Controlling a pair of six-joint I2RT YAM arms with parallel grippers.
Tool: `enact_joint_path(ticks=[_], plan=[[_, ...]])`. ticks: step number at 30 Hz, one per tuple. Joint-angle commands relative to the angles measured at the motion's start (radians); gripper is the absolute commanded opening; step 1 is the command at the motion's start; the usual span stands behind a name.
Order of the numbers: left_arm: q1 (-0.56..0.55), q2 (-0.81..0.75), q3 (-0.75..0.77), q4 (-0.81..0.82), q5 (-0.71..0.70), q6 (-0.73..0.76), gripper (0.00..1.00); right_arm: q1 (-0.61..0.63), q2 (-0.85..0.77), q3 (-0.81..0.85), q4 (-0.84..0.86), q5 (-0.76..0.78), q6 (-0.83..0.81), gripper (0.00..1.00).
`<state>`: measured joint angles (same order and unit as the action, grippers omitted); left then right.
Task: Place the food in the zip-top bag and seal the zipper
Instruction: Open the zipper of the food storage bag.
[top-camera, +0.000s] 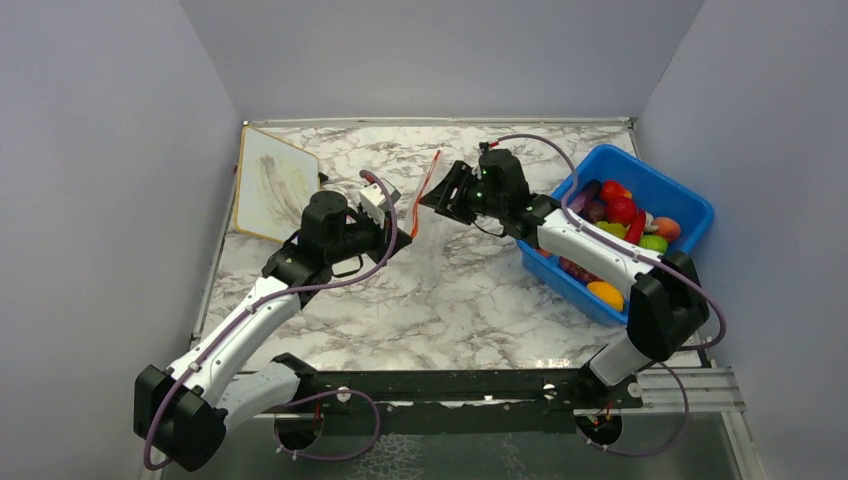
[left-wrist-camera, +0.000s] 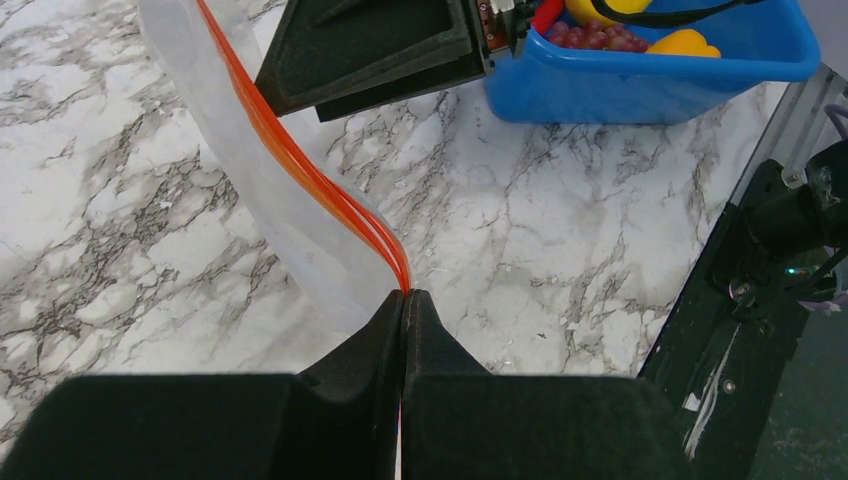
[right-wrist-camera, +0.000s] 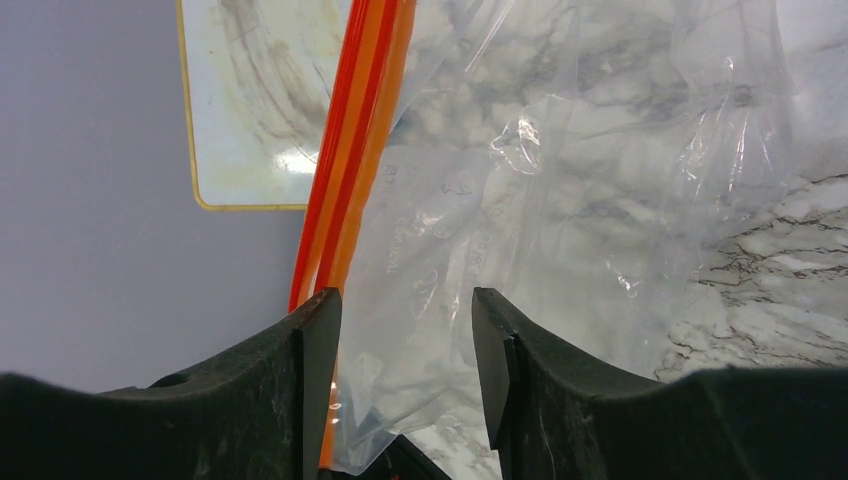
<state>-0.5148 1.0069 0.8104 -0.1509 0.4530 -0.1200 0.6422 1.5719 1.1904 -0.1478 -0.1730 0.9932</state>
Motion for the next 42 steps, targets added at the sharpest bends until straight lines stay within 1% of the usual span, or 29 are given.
enact_joint_path(ticks=[1,12,32,42], plan=[[-0.012,0.000,0.006,0.010,0.030,0.018,0.00,0.006,0.026,0.034,0.063,0.000,0.028,0.51],[-0.015,0.001,0.004,0.009,0.027,0.022,0.00,0.007,-0.018,0.034,0.065,0.001,0.032,0.51],[-0.018,0.006,0.004,0.007,0.021,0.026,0.00,0.007,-0.048,0.029,0.064,0.015,0.039,0.51],[-0.020,0.006,0.003,0.008,0.020,0.026,0.00,0.007,-0.025,0.025,0.059,0.011,0.036,0.51]])
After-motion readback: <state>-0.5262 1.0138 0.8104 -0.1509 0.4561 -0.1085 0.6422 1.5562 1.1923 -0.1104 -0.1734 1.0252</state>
